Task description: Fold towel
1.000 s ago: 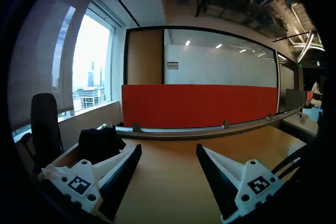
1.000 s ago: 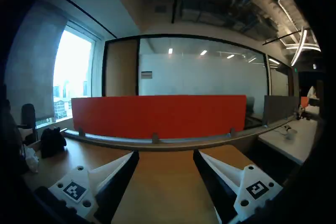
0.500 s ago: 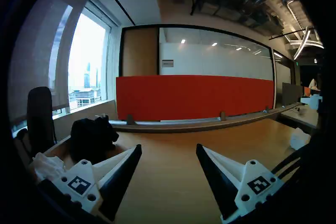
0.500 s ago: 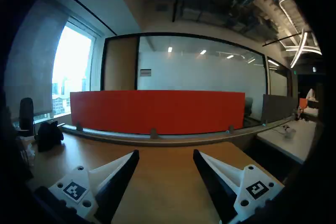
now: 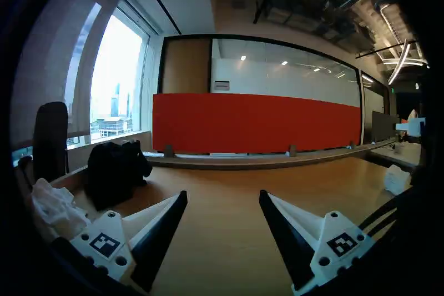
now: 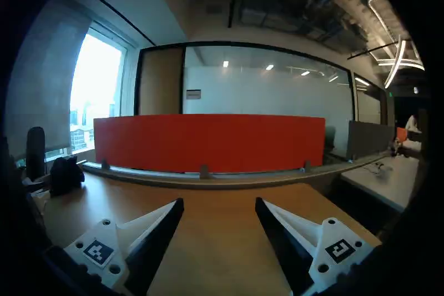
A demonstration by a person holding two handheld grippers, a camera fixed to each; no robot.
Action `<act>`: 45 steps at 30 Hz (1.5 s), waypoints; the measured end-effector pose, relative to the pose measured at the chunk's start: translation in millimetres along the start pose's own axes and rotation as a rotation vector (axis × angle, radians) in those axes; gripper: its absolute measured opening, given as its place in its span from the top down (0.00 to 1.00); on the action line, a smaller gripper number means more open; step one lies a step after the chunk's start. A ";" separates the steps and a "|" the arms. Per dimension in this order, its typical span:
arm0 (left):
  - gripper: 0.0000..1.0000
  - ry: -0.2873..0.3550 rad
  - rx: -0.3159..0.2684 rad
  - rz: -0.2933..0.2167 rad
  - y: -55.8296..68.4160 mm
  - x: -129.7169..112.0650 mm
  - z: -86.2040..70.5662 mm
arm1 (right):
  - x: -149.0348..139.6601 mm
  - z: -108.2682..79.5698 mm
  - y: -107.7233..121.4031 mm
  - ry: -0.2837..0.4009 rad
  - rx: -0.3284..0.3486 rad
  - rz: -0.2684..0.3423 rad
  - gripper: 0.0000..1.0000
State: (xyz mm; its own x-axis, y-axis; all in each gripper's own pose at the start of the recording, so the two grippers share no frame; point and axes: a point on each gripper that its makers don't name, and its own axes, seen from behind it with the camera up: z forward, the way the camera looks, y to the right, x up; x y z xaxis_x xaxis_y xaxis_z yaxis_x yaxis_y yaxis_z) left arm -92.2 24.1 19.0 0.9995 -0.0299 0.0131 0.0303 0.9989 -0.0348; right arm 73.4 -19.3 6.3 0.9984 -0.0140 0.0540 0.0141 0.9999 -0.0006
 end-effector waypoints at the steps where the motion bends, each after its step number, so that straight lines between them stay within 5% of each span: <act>1: 0.04 0.002 0.001 0.000 -0.3 -2.2 0.1 | -0.9 0.3 -0.6 0.001 0.000 -0.002 0.00; 20: 0.04 0.039 0.033 -0.017 -23.7 -31.7 -2.0 | -10.4 -2.7 0.3 0.041 -0.009 -0.025 0.00; 45: 0.04 0.050 0.046 0.027 -23.0 -39.1 -3.7 | -8.9 -5.3 12.0 0.060 -0.023 -0.016 0.00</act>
State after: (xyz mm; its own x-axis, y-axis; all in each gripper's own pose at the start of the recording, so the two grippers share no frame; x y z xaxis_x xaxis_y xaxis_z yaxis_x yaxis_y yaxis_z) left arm -131.9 2.1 15.6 0.9993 -0.0039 -0.0372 0.0044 0.9999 0.0119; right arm 65.0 -7.2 0.5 0.9995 -0.0304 -0.0057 0.0303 0.9993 -0.0237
